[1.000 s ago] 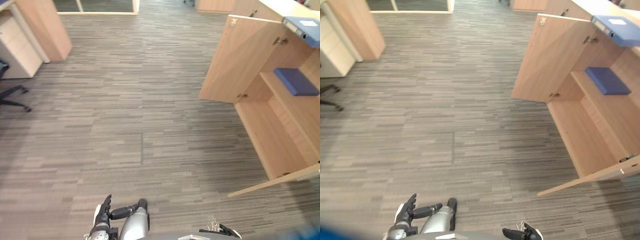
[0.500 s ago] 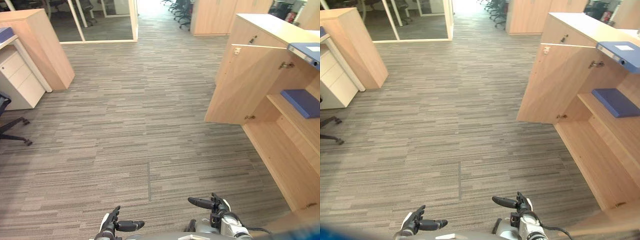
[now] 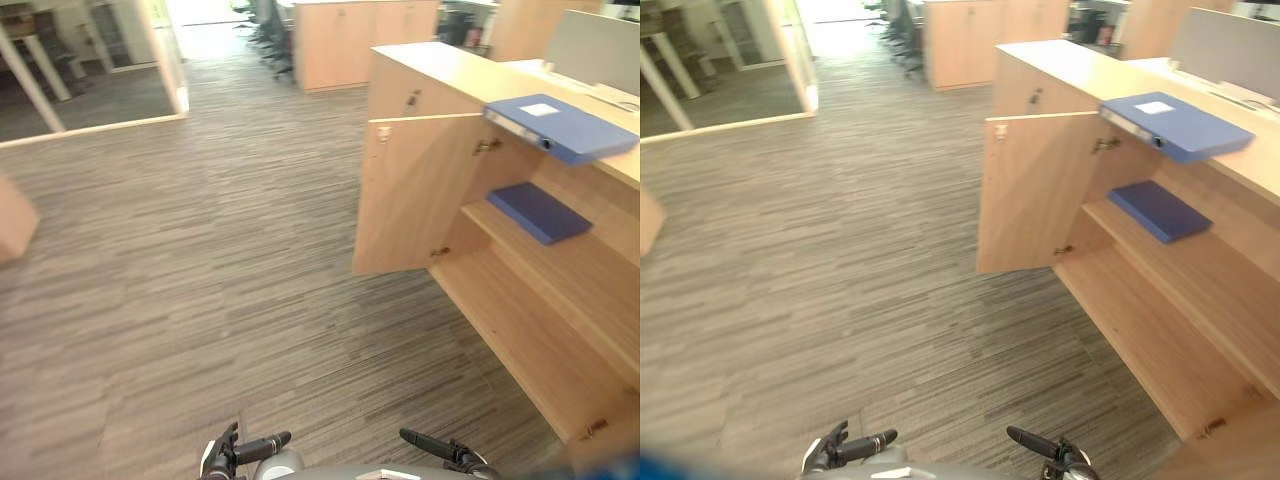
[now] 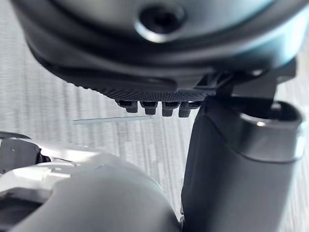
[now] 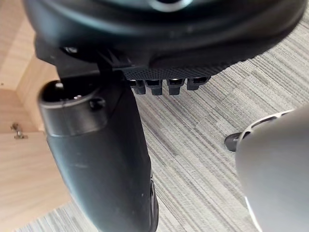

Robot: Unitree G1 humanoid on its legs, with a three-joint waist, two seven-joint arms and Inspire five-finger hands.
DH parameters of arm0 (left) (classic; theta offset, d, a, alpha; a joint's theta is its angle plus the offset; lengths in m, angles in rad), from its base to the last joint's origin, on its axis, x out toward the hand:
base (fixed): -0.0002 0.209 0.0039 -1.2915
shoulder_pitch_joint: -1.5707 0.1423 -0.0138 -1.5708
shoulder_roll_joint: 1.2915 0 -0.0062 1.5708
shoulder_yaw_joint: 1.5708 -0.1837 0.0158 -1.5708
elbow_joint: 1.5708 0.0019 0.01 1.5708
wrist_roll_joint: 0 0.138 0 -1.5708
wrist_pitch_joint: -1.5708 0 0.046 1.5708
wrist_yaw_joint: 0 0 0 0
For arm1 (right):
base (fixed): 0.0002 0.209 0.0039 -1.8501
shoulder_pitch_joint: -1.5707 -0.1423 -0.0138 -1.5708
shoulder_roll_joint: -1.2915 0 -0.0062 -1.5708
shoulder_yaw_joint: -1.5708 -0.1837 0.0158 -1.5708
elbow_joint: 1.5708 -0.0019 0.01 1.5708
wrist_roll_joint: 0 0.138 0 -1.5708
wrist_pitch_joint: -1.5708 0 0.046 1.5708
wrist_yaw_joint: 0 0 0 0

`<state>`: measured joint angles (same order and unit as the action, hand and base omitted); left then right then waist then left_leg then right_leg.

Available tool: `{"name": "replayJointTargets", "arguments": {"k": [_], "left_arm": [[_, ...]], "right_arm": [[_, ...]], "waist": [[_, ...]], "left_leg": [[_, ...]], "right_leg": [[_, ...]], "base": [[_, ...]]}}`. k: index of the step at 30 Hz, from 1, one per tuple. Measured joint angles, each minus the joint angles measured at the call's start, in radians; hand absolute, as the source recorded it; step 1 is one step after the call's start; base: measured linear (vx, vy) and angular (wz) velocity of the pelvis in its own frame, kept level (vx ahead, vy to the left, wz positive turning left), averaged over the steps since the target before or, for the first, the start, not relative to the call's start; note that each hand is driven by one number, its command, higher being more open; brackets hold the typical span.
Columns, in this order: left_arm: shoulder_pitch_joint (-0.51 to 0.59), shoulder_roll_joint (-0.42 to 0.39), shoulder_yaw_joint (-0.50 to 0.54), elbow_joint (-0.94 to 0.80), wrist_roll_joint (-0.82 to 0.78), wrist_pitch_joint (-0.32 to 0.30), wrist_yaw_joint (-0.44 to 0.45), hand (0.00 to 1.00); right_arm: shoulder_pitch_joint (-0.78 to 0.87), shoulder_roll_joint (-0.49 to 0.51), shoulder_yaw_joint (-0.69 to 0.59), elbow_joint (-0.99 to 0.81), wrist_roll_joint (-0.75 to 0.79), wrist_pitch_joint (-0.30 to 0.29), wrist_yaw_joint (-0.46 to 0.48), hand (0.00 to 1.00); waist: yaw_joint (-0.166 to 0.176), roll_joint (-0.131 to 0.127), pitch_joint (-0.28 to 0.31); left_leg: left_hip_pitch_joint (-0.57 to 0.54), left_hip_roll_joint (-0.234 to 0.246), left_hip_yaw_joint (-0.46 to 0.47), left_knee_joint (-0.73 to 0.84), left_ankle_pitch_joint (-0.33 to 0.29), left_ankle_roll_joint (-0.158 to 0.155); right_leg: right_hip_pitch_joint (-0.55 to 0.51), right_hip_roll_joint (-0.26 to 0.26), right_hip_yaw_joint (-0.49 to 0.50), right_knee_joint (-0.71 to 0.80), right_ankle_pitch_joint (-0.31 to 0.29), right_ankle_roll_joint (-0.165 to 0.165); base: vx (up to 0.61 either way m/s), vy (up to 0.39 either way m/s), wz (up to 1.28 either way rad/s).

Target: Walk over to the cabinet, pick up the folder, carry it to the office cabinet, place the folder inside the office cabinet, then close the office cabinet door

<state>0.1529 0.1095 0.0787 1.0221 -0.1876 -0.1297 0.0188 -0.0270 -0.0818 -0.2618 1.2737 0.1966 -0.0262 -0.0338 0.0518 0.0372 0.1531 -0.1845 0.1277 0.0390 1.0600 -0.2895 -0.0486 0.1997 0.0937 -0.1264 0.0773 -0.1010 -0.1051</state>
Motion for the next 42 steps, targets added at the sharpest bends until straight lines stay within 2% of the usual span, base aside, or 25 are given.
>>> {"name": "replayJointTargets", "arguments": {"k": [2,4,5,6,8,10,11,12,14,15,17,19,20,22,23,27,29,30,31,33,36,37,39,40,42], "left_arm": [[0.004,-0.009,0.027,-0.021,-0.012,-0.001,0.004,1.0],[0.012,-0.018,0.029,-0.021,-0.027,0.0,0.019,1.0],[0.018,-0.023,0.031,-0.02,-0.038,0.001,0.022,1.0],[0.028,-0.026,0.049,-0.015,-0.048,0.003,0.027,1.0],[0.041,-0.022,0.097,-0.019,-0.061,0.005,0.037,1.0],[0.048,-0.026,0.138,-0.015,-0.066,0.012,0.043,1.0],[0.056,-0.02,0.13,-0.014,-0.061,0.012,0.043,1.0],[0.056,-0.02,0.126,-0.014,-0.057,0.012,0.043,1.0],[0.057,-0.022,0.094,0.016,-0.023,0.0,0.039,1.0],[0.056,-0.02,0.095,0.024,-0.014,0.0,0.038,1.0],[0.052,-0.021,0.09,0.044,0.004,0.001,0.038,1.0],[0.026,-0.02,0.082,0.079,0.005,0.006,0.039,1.0],[0.017,-0.019,0.072,0.092,0.007,0.01,0.038,1.0],[0.02,-0.007,0.069,0.091,0.014,0.009,0.036,1.0],[0.027,0.001,0.071,0.091,0.017,0.01,0.038,1.0],[0.028,-0.038,0.071,0.089,0.023,0.01,0.037,1.0],[0.035,-0.038,0.073,0.078,0.021,0.012,0.036,1.0],[0.042,-0.036,0.074,0.058,0.02,0.012,0.035,1.0],[0.045,-0.037,0.079,0.033,0.019,0.019,0.026,1.0],[0.058,-0.039,0.082,-0.002,-0.002,0.021,0.016,1.0],[0.059,-0.031,0.086,-0.038,-0.023,0.008,0.018,1.0],[0.056,-0.031,0.082,-0.054,-0.022,0.004,0.019,1.0],[0.048,-0.024,0.067,-0.064,-0.023,-0.001,0.018,1.0],[0.043,-0.017,0.051,-0.07,-0.032,-0.001,0.018,1.0],[0.042,-0.017,0.044,-0.07,-0.038,0.0,0.02,1.0]], "right_arm": [[-0.006,0.005,-0.005,0.005,-0.001,0.005,0.001,1.0],[-0.001,0.003,-0.009,0.001,0.0,0.003,0.001,1.0],[0.002,0.0,-0.009,-0.001,-0.001,0.003,0.0,1.0],[0.003,0.004,-0.001,-0.003,-0.001,0.003,-0.006,1.0],[0.015,0.033,0.019,-0.022,-0.033,0.003,0.0,1.0],[0.022,0.044,0.053,-0.071,-0.04,-0.001,0.003,1.0],[0.023,0.043,0.045,-0.084,-0.04,-0.001,0.01,1.0],[0.022,0.041,0.043,-0.083,-0.04,-0.001,0.012,1.0],[0.033,0.021,0.034,-0.08,-0.043,-0.01,0.014,1.0],[0.039,0.021,0.034,-0.081,-0.043,-0.019,0.015,1.0],[0.041,0.015,0.019,-0.069,-0.042,-0.024,0.018,1.0],[0.015,0.005,-0.013,-0.061,-0.038,-0.021,0.025,1.0],[0.008,0.005,-0.036,-0.06,-0.038,-0.019,0.024,1.0],[0.013,0.008,-0.049,-0.052,-0.038,-0.018,0.023,1.0],[0.026,0.012,-0.074,-0.053,-0.035,-0.017,0.023,1.0],[0.041,-0.004,-0.093,-0.061,-0.036,-0.017,0.023,1.0],[0.044,0.008,-0.096,-0.06,-0.034,-0.009,0.023,1.0],[0.048,0.018,-0.095,-0.06,-0.034,-0.004,0.024,1.0],[0.05,0.02,-0.09,-0.06,-0.034,-0.001,0.024,1.0],[0.047,0.021,-0.082,-0.053,-0.027,0.003,0.023,1.0],[0.039,0.025,-0.051,-0.035,-0.025,0.008,0.014,1.0],[0.028,0.024,-0.017,-0.02,-0.026,0.008,0.009,1.0],[0.005,0.018,0.031,-0.004,-0.029,0.011,0.007,1.0],[-0.003,0.018,0.056,-0.006,-0.032,0.011,0.007,1.0],[-0.001,0.015,0.091,-0.014,-0.038,0.007,0.005,1.0]], "waist": [[0.01,-0.011,0.004],[0.015,-0.004,0.002],[0.015,0.003,-0.002],[0.018,0.004,-0.015],[0.035,-0.04,-0.041],[0.056,-0.059,-0.044],[0.047,-0.065,-0.04],[0.043,-0.064,-0.039],[0.022,-0.041,-0.026],[0.02,-0.038,-0.027],[0.008,-0.023,-0.04],[-0.009,-0.004,-0.018],[-0.018,0.004,-0.01],[-0.012,-0.014,-0.001],[-0.012,-0.033,-0.006],[-0.017,0.016,-0.047],[-0.019,0.012,-0.051],[-0.019,0.005,-0.056],[-0.018,0.004,-0.057],[-0.014,0.0,-0.055],[0.01,-0.026,-0.04],[0.022,-0.03,-0.032],[0.031,-0.036,-0.024],[0.034,-0.037,-0.022],[0.047,-0.031,-0.02]], "left_leg": [[-0.048,-0.078,-0.097,-0.237,-0.03,0.007],[-0.027,-0.154,-0.394,-0.589,0.002,-0.015],[-0.024,-0.153,-0.44,-0.617,0.04,-0.033],[-0.005,-0.161,-0.427,-0.605,0.121,-0.037],[0.003,-0.158,-0.316,-0.605,0.094,-0.014],[0.078,-0.156,-0.185,-0.638,0.08,0.023],[0.166,-0.181,-0.114,-0.686,0.085,0.048],[0.181,-0.184,-0.103,-0.693,0.084,0.053],[0.319,-0.188,-0.05,-0.761,0.077,0.076],[0.352,-0.185,-0.033,-0.794,0.077,0.078],[0.377,-0.157,-0.005,-0.843,0.079,0.08],[0.376,-0.112,0.007,-0.864,0.075,0.076],[0.38,-0.076,0.009,-0.885,0.064,0.066],[0.408,-0.059,0.008,-0.921,0.049,0.04],[0.442,-0.055,-0.001,-0.936,0.032,0.023],[0.46,0.029,-0.094,-0.947,0.018,0.015],[0.432,0.051,-0.129,-0.833,0.015,0.009],[0.365,0.061,-0.137,-0.664,0.012,-0.023],[0.264,0.067,-0.142,-0.428,0.019,-0.087],[0.143,0.075,-0.111,-0.158,0.017,-0.126],[0.05,0.077,0.016,-0.07,-0.028,-0.059],[0.019,0.06,0.058,-0.128,-0.056,-0.017],[-0.022,0.02,0.059,-0.302,-0.063,0.0],[-0.043,0.005,0.018,-0.448,-0.016,0.007],[-0.044,-0.007,-0.065,-0.614,0.215,-0.007]], "right_leg": [[0.003,-0.026,0.092,0.016,-0.025,0.022],[-0.003,-0.045,0.207,0.067,-0.086,0.055],[-0.009,-0.042,0.23,0.087,-0.106,0.063],[-0.016,-0.052,0.28,0.129,-0.147,0.08],[-0.057,-0.105,0.278,0.2,-0.182,0.085],[-0.172,-0.162,0.207,0.459,-0.19,0.103],[-0.254,-0.233,0.153,0.681,-0.164,0.113],[-0.263,-0.247,0.134,0.712,-0.159,0.107],[-0.25,-0.33,-0.071,0.74,-0.138,0.09],[-0.249,-0.338,-0.134,0.702,-0.128,0.088],[-0.243,-0.316,-0.165,0.646,-0.147,0.122],[-0.263,-0.276,-0.191,0.573,-0.208,0.127],[-0.292,-0.256,-0.212,0.509,-0.205,0.128],[-0.313,-0.257,-0.226,0.367,-0.139,0.153],[-0.317,-0.268,-0.227,0.35,-0.043,0.126],[-0.296,-0.16,-0.272,0.344,-0.135,0.086],[-0.242,-0.122,-0.282,0.293,-0.146,0.074],[-0.191,-0.096,-0.286,0.24,-0.144,0.066],[-0.143,-0.074,-0.291,0.194,-0.136,0.053],[-0.073,-0.047,-0.287,0.131,-0.131,0.045],[0.041,-0.044,-0.246,0.056,-0.128,0.041],[0.067,-0.054,-0.221,0.052,-0.128,0.041],[0.085,-0.075,-0.188,0.061,-0.13,0.045],[0.094,-0.084,-0.171,0.066,-0.134,0.066],[0.119,-0.089,-0.135,0.063,-0.16,0.112]], "base": [[0.32,0.214,-1.58],[0.37,0.353,-1.47],[0.42,0.395,-1.28],[0.37,0.323,-1.3],[0.31,0.27,-1.56],[0.28,0.342,-1.77],[0.16,0.258,-1.21],[0.24,0.323,-0.94],[0.21,0.231,-0.67],[0.16,0.139,-0.7],[0.18,0.024,-0.64],[0.14,-0.086,-0.48],[0.1,-0.159,-0.24],[0.14,-0.246,-0.17],[0.19,-0.273,-0.07],[0.39,-0.368,0.05],[0.4,-0.334,0.05],[0.42,-0.256,0.09],[0.42,-0.223,0.07],[0.4,-0.139,-0.06],[0.41,-0.058,-0.28],[0.32,0.066,-0.57],[0.3,0.117,-0.66],[0.3,0.168,-0.73],[0.33,0.176,-0.62]]}}
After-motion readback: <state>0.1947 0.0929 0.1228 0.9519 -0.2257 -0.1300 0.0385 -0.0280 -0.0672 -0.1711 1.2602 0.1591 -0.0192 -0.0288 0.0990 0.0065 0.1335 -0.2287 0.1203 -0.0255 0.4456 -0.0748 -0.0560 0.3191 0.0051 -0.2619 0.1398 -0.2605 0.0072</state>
